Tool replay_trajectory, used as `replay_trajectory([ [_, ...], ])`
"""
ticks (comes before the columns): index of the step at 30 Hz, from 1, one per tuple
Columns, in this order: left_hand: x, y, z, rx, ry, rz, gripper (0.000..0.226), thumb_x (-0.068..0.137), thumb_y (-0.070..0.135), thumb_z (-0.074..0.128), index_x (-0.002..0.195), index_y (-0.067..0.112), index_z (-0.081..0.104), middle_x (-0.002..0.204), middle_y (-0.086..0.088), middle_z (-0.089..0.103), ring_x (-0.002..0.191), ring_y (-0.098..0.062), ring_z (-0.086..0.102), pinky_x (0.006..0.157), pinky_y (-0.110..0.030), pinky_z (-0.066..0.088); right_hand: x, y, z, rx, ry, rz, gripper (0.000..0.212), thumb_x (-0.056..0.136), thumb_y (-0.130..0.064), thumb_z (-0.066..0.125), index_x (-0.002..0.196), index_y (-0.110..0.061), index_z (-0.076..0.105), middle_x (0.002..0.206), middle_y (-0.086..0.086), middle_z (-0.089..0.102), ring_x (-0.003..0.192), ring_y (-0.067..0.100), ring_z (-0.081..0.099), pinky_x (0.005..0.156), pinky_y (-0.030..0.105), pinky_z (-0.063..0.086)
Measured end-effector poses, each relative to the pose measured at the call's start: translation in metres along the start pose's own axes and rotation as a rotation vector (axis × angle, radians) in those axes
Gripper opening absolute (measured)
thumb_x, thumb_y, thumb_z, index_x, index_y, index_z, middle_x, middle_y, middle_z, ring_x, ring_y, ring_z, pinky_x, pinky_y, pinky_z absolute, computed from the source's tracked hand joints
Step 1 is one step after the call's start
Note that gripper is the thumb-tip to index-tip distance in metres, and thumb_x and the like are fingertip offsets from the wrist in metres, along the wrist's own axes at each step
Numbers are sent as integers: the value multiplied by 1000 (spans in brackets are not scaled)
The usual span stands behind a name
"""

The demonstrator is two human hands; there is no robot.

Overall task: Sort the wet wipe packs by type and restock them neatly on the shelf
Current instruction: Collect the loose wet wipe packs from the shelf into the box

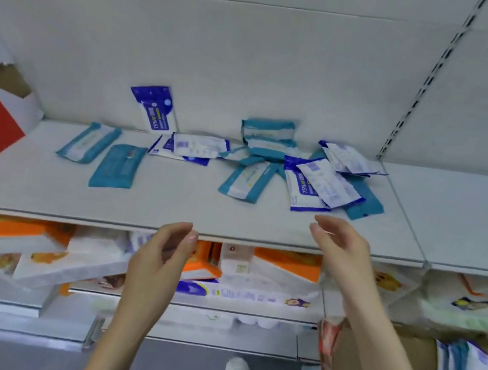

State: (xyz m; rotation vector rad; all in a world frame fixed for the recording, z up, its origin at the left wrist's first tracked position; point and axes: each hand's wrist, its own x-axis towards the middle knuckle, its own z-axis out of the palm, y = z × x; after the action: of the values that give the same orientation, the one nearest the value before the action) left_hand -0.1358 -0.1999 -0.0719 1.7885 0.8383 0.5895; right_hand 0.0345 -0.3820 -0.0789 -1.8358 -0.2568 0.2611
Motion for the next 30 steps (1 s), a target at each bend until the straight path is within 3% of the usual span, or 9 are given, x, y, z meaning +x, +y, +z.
replay_trajectory([
  [3, 41, 4, 27, 91, -11, 14, 17, 92, 32, 56, 108, 29, 61, 101, 19, 63, 93, 5, 58, 78, -23, 42, 58, 7, -7, -122, 85, -20, 24, 90, -28, 64, 113, -23, 64, 117, -1, 64, 110, 15, 57, 85, 25, 41],
  [8, 115, 0, 77, 296, -29, -114, 45, 93, 41, 52, 132, 19, 51, 130, 1, 53, 120, -17, 48, 97, -29, 37, 136, 15, -10, -504, 93, -76, 39, 90, -29, 62, 124, -11, 59, 127, 10, 59, 117, 26, 51, 93, 32, 39],
  [11, 144, -7, 103, 431, -39, -111, 58, 91, 44, 55, 139, 14, 44, 136, -8, 48, 123, -23, 44, 100, -34, 36, 157, 16, -6, -756, 80, -46, 41, 90, -35, 62, 125, -16, 56, 127, 12, 57, 117, 29, 48, 95, 36, 38],
  [15, 162, -13, 127, 532, -26, -121, 70, 79, 51, 69, 135, 16, 45, 125, -6, 53, 113, -24, 48, 94, -38, 44, 166, 18, -2, -750, 44, 110, 53, 81, -42, 72, 123, -22, 47, 127, 11, 53, 119, 30, 45, 99, 43, 38],
  [18, 176, -5, 136, 562, -88, -217, 57, 70, 56, 74, 112, 22, 53, 107, 4, 60, 101, -20, 57, 86, -40, 49, 168, 14, -4, -534, -20, 218, 71, 68, -35, 84, 124, -16, 46, 122, 6, 58, 113, 25, 53, 94, 41, 46],
  [20, 176, 3, 136, 478, -190, -261, 33, 73, 49, 75, 85, 28, 53, 86, 13, 58, 84, -13, 59, 76, -35, 51, 162, 12, -4, -461, -76, 221, 61, 68, -27, 85, 118, -11, 54, 109, 1, 61, 98, 15, 56, 80, 27, 46],
  [23, 158, 11, 118, 378, -302, -209, 25, 79, 42, 73, 69, 30, 53, 71, 12, 59, 70, -9, 58, 63, -21, 47, 155, 11, 1, -425, -78, 171, 42, 69, -26, 84, 102, -17, 60, 103, 3, 61, 89, 14, 56, 65, 19, 40],
  [26, 136, 26, 82, 189, -306, -154, 36, 73, 46, 73, 64, 16, 57, 64, -5, 55, 59, -10, 50, 56, -25, 35, 154, 8, 12, -419, -74, 192, 43, 72, -28, 81, 104, -18, 54, 110, 5, 50, 95, 16, 51, 74, 24, 39],
  [30, 178, 52, 66, 25, -128, -97, 41, 63, 54, 67, 78, 16, 67, 72, -7, 63, 62, -14, 53, 58, -31, 39, 159, 4, 30, -505, -110, 163, 54, 75, -36, 78, 118, -19, 50, 123, 4, 45, 113, 22, 47, 93, 38, 44],
])
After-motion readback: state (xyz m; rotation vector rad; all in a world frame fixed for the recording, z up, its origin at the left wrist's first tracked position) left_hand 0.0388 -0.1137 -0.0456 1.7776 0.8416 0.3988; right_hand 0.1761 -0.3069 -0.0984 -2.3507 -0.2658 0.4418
